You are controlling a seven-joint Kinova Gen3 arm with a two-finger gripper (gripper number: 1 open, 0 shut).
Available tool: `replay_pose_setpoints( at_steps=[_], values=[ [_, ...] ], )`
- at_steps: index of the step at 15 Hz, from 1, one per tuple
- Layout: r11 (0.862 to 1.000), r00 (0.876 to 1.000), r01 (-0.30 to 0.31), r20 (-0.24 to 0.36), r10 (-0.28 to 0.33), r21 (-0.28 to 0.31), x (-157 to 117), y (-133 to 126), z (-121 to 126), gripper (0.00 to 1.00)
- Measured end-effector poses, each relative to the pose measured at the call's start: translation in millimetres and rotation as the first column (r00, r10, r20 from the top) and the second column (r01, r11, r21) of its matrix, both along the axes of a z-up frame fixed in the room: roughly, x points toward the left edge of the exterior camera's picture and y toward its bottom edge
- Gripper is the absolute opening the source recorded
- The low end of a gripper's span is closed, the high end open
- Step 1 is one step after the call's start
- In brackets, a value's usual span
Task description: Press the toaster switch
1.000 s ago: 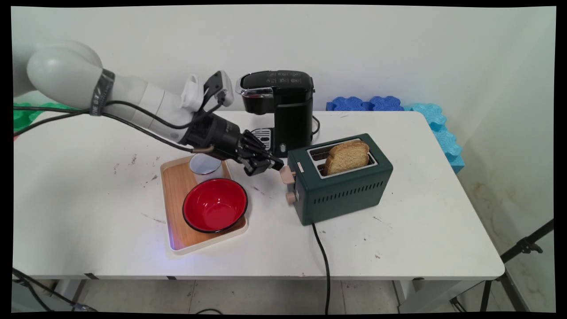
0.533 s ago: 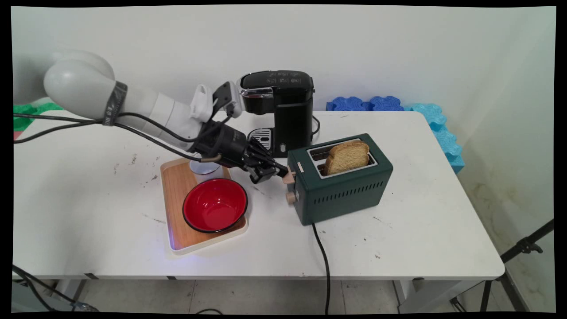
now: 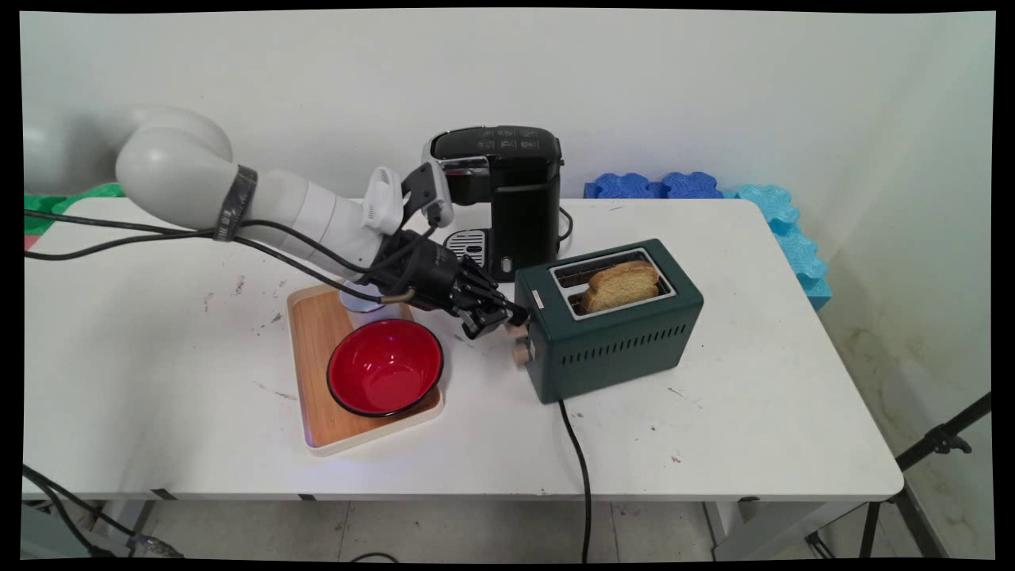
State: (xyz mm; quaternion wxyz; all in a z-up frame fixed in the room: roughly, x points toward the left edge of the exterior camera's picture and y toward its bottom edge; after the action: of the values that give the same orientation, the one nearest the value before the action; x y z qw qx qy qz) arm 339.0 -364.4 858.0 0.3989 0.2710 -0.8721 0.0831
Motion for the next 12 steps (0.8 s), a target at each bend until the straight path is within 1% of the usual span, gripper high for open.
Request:
replay_pose_setpoints(
  at_steps=[12],
  values=[
    [1.000,0.999,-0.021,0.028,0.021,0.012,-2.3,-5.9,-25.9,0.00]
  ],
)
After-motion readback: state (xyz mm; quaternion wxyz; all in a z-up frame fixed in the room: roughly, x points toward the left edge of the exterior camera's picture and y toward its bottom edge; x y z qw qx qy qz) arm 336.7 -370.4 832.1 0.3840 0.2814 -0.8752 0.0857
